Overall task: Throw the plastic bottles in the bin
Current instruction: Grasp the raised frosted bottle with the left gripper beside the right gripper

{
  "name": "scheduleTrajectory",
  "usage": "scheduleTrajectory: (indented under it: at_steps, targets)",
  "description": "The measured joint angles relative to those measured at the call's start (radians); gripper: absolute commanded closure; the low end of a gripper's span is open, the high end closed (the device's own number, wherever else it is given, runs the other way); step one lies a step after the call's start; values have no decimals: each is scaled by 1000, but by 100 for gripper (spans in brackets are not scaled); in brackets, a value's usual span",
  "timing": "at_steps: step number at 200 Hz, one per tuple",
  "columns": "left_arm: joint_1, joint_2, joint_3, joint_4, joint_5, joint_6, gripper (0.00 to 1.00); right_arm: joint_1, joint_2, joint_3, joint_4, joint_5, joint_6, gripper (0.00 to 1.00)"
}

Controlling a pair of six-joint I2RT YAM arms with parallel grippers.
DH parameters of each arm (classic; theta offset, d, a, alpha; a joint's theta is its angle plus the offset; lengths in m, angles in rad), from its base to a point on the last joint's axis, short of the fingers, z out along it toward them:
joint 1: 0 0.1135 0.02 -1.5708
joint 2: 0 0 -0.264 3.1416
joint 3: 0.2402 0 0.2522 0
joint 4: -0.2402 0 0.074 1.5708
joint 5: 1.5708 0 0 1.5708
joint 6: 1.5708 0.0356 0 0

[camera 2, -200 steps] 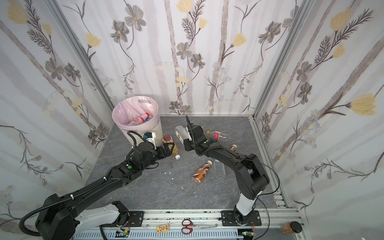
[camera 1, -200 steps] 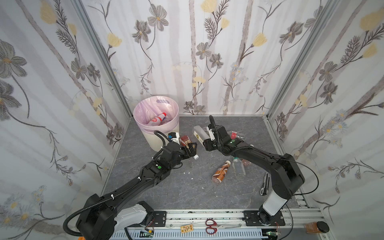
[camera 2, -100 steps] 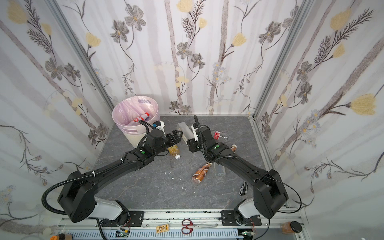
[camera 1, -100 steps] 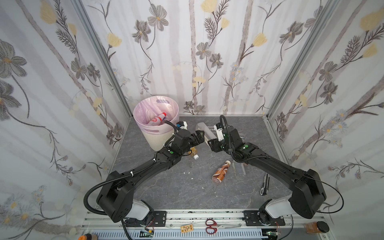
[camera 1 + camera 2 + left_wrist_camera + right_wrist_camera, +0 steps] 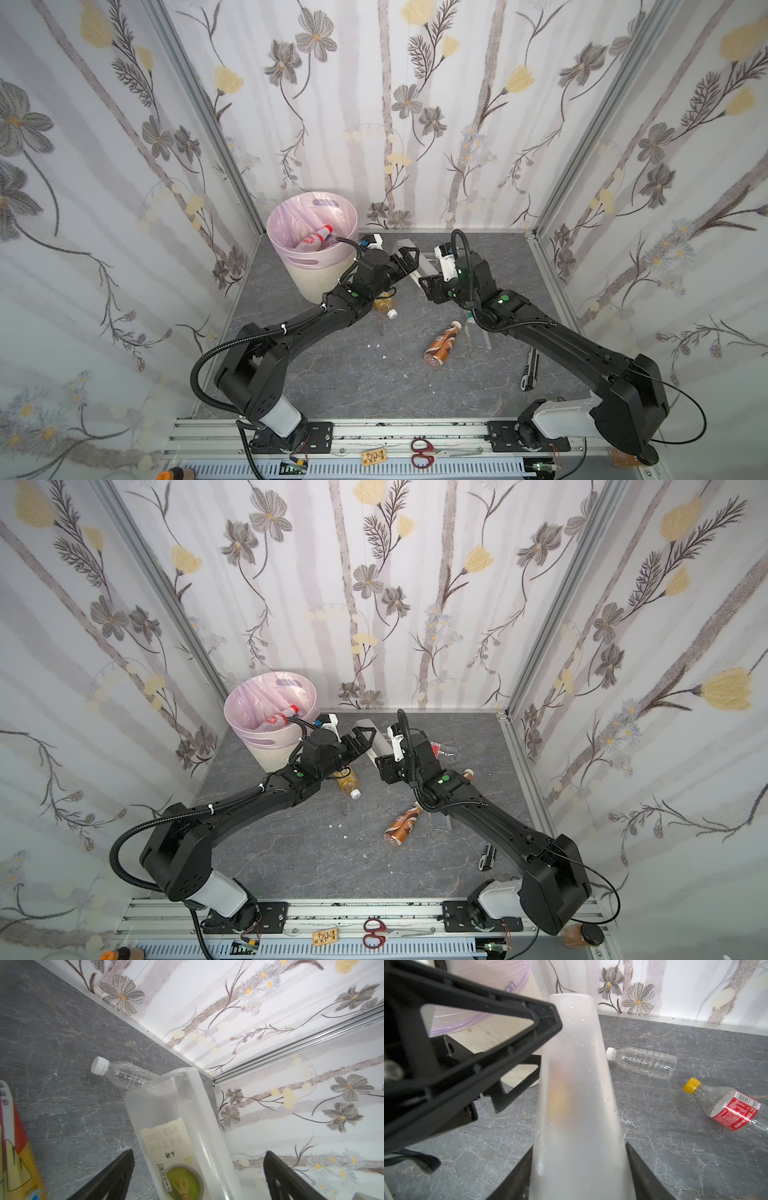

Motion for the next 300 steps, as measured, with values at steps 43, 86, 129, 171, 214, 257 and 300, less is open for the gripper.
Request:
scheduleTrajectory:
  at_steps: [43,86,129,171,214,257,300]
  targets:
    - [0,14,12,36,1,-10,1,-1,-30,-4,13,-22,2,40]
    - [1,45,27,66,4,-21,13,-1,-58,-40,50,-36,9,40]
    - [1,46,34,79,2,-29,26,-8,-65,-60,75,-39,11,40]
    - [1,40,40,91,0,-9,36,-15,-65,-71,102,-41,12,40]
    - [0,40,43,96,7,6,35,-20,-65,-74,102,-58,13,39]
    - [-1,45,55,100,25,18,25,-23,-68,-88,119,-63,19,40]
    - [-2,48,56,103,33,21,23,-23,-79,-89,135,-66,19,40]
